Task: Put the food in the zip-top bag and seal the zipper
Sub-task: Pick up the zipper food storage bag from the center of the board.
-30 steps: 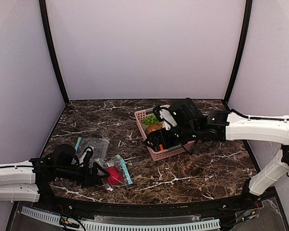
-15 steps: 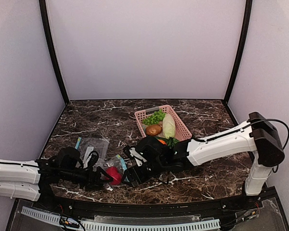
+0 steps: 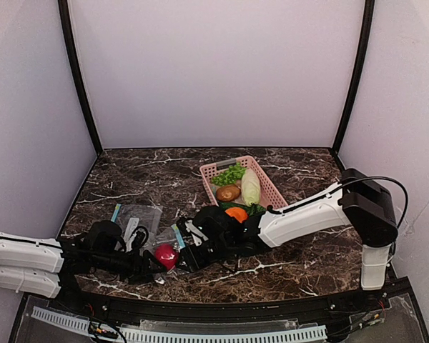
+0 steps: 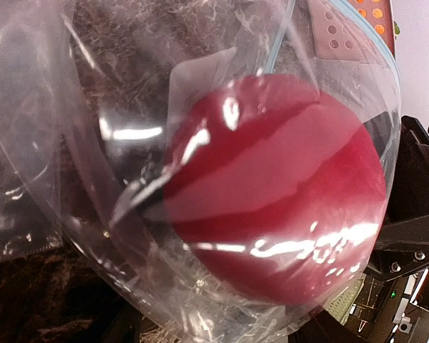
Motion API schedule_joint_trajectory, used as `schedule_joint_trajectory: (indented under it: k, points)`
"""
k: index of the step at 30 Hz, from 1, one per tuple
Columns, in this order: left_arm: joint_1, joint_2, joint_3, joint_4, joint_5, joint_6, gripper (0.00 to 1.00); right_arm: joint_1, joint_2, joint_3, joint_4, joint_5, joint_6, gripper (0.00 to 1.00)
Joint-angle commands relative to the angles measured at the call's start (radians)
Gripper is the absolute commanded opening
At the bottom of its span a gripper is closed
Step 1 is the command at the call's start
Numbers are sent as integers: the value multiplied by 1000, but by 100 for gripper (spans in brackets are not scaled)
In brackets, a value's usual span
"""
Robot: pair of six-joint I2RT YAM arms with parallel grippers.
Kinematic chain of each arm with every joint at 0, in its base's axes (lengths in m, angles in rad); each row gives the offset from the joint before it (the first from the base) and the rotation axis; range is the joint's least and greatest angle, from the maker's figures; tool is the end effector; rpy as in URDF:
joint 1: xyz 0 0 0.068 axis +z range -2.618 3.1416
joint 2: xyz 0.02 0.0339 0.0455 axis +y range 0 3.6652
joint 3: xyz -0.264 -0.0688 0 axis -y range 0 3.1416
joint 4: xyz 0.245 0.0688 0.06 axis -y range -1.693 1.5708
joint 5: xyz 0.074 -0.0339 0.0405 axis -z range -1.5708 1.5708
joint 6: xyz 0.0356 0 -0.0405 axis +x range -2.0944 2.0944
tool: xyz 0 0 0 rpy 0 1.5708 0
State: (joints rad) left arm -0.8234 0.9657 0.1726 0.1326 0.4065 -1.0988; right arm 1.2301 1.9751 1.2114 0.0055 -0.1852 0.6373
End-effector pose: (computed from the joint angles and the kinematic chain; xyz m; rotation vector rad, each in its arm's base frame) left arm 0.1044 -0.1333 0.1327 -0.0973 2.6151 -1.3520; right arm 0.1346 0.3994 0.1552 -0.8603 2.4608 1.0447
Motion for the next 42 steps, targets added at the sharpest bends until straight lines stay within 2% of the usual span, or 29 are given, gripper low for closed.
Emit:
schedule_joint_trajectory:
  k: [1, 7, 13, 18, 19, 20, 22, 23, 24, 25, 27, 29, 33, 42]
  points:
    - [-6, 20, -25, 19, -22, 0, 66, -8, 42, 31, 59, -21, 4, 49]
    - [-6, 43, -40, 50, -37, -6, 51, -14, 66, 32, 82, -40, 5, 25]
    - [-6, 67, -42, 77, -40, -9, 30, -17, 55, 15, 111, -58, 11, 1]
    - [-6, 54, -43, 82, -46, -18, 12, -23, 16, -12, 122, -66, 21, 0]
    - [-6, 48, -41, 83, -45, -18, 11, -24, 1, -18, 120, -65, 21, 0]
    - [-6, 35, -38, 84, -33, -16, 13, -27, -16, -20, 114, -65, 16, 0]
    - [-6, 7, -20, 66, -19, 1, 30, -27, -54, -8, 67, -57, -14, 0]
    - [-6, -7, 5, 7, -23, 23, 49, -27, -75, 5, -6, -39, -36, 0]
    - [-5, -41, 17, -28, -42, 36, 56, -27, -93, 22, -48, -13, -54, 0]
    - [-5, -62, 42, -95, -51, 59, 68, -30, -114, 35, -133, 12, -71, 0]
    - [-4, -121, 77, -183, -75, 86, 80, -42, -159, 44, -224, 29, -100, 0]
    - [-3, -173, 106, -231, -86, 101, 86, -61, -206, 44, -302, 11, -123, 0]
    - [-1, -227, 161, -263, -71, 131, 90, -88, -284, 82, -430, -58, -147, 0]
    - [-3, -167, 316, -226, -9, 264, 95, -137, -366, 92, -412, -149, -97, 0]
